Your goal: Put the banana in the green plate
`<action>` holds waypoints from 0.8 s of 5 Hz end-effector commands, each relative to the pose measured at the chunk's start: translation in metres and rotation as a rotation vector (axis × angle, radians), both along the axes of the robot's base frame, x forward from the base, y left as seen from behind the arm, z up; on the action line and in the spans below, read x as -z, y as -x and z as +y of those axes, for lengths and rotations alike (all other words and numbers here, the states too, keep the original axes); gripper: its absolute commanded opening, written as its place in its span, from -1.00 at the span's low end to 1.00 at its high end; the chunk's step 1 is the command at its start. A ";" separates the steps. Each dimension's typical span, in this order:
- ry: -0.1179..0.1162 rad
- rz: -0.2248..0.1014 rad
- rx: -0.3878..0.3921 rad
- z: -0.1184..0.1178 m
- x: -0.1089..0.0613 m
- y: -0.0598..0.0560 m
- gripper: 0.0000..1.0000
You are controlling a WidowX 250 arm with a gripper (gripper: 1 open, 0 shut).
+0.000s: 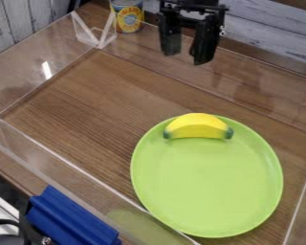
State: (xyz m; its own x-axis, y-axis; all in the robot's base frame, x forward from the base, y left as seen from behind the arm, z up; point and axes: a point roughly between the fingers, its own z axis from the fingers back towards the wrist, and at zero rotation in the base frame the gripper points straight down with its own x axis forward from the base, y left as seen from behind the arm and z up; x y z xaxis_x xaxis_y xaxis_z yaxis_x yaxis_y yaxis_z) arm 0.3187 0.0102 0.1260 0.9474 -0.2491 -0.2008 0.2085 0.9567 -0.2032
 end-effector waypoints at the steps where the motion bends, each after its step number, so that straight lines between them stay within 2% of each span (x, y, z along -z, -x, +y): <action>1: -0.008 -0.031 0.015 -0.002 -0.011 -0.003 1.00; 3: 0.003 -0.009 0.242 -0.019 0.004 0.013 1.00; 4: 0.003 -0.012 0.274 -0.026 0.013 0.017 1.00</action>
